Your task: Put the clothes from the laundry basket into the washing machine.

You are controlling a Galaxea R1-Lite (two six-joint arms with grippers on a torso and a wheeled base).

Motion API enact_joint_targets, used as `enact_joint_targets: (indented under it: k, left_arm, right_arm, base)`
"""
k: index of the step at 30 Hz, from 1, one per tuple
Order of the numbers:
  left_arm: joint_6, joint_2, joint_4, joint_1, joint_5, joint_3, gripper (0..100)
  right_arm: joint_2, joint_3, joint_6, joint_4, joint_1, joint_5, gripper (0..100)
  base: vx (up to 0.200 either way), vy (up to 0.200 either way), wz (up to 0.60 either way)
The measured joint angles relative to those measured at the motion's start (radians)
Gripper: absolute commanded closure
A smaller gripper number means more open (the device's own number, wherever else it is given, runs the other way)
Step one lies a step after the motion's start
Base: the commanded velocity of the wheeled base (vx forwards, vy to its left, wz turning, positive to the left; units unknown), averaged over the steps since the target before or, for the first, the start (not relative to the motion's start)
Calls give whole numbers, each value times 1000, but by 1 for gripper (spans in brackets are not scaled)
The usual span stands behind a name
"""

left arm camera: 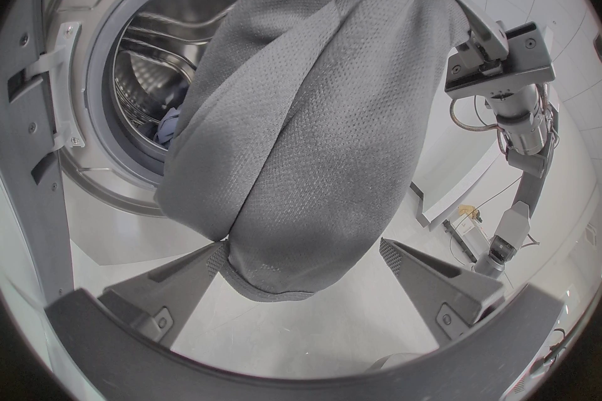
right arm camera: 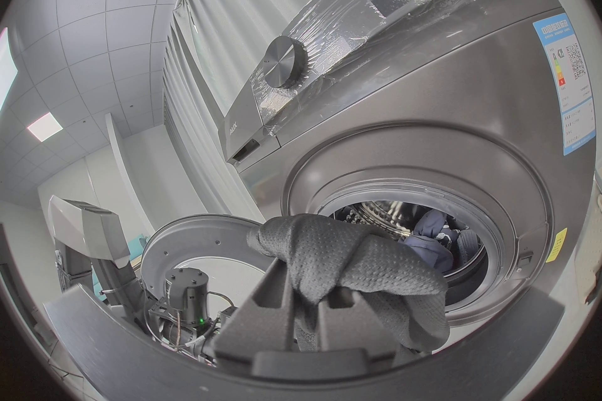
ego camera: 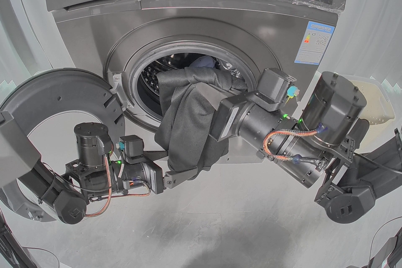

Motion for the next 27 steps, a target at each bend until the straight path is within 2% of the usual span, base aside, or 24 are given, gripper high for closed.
enact_joint_targets:
  k: [4, 20, 21, 27]
  left_arm:
    - [0, 21, -6, -11, 3, -19, 0]
    - [4, 86, -56, -43, 74, -76, 0]
    - [4, 88, -58, -45, 78, -76, 100]
    - [9, 114, -137, -59, 119, -77, 100]
  right_arm:
    - [0, 1, 0, 0, 1, 0, 100]
    - [1, 13, -1, -6, 3, -1, 100]
    - [1, 13, -1, -6, 3, -1, 100]
    - [2, 14, 0, -6, 3, 0, 100]
  base:
    - [0, 0, 0]
    - [0, 0, 0]
    - [0, 0, 0]
    - [0, 0, 0]
